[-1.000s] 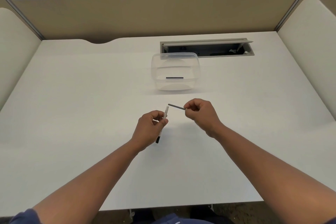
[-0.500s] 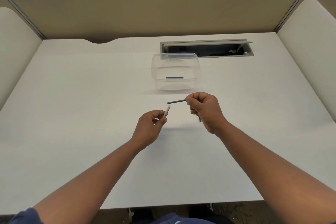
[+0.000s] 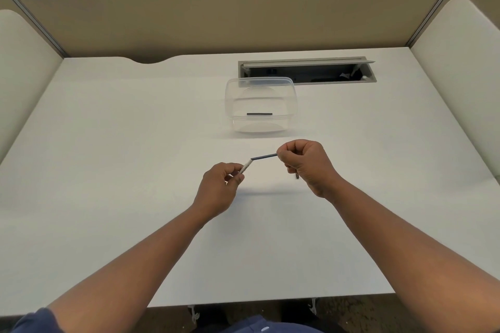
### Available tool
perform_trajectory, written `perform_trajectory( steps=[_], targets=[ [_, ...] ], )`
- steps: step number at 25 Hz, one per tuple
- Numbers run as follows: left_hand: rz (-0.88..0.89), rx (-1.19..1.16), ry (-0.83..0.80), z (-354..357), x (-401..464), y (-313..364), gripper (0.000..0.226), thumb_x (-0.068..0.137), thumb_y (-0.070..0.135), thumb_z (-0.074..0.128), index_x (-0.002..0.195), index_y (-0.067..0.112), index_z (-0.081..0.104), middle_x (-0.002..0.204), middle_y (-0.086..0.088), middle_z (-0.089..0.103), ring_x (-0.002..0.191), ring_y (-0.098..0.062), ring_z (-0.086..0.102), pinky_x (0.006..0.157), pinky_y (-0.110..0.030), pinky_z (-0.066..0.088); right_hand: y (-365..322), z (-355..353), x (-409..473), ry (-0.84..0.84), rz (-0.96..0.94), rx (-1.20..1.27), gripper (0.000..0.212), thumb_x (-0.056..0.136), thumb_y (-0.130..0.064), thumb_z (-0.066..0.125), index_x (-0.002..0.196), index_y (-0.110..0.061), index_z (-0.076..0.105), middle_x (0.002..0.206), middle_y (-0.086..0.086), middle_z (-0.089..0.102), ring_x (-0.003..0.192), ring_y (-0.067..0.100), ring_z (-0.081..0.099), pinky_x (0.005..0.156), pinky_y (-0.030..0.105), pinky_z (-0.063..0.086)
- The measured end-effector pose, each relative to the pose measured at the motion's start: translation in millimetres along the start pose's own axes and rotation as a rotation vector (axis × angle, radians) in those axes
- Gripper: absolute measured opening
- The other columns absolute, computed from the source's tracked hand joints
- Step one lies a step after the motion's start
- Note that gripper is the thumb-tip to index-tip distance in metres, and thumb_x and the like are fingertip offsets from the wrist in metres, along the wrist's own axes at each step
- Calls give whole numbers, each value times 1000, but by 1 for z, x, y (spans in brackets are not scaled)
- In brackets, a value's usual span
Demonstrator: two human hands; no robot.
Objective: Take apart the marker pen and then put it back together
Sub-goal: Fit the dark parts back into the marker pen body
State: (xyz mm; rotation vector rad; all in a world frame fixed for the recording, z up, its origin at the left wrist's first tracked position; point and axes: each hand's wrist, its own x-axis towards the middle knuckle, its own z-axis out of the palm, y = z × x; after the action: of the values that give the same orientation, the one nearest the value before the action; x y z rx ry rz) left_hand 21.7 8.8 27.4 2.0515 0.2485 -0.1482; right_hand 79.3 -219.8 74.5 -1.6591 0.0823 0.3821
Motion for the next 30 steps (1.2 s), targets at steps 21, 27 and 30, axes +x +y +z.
perform_trajectory(
  steps=[21, 27, 30],
  targets=[
    [144, -3, -36, 4, -1, 16, 15, 96, 18, 64, 98, 31, 71, 100, 8, 66, 91, -10, 62, 76, -21, 50, 10, 2, 4, -149, 38, -55, 33, 82, -4, 83, 112, -10, 71, 83, -1, 75, 75, 10, 69, 73, 23, 54],
    [100, -102, -13, 4, 2, 26, 16, 94, 19, 67, 94, 35, 69, 84, 21, 71, 78, -1, 65, 70, -13, 52, 22, 4, 2, -124, 100, -166, 31, 81, -8, 84, 109, -17, 73, 90, -4, 73, 76, 3, 68, 77, 21, 52],
    [76, -114, -2, 4, 4, 27, 11, 94, 20, 68, 95, 31, 69, 81, 20, 71, 82, -11, 68, 81, -31, 58, 29, 6, 3, -128, 97, -243, 30, 81, -11, 83, 108, -20, 73, 92, -5, 72, 75, 2, 66, 75, 22, 52]
  ],
)
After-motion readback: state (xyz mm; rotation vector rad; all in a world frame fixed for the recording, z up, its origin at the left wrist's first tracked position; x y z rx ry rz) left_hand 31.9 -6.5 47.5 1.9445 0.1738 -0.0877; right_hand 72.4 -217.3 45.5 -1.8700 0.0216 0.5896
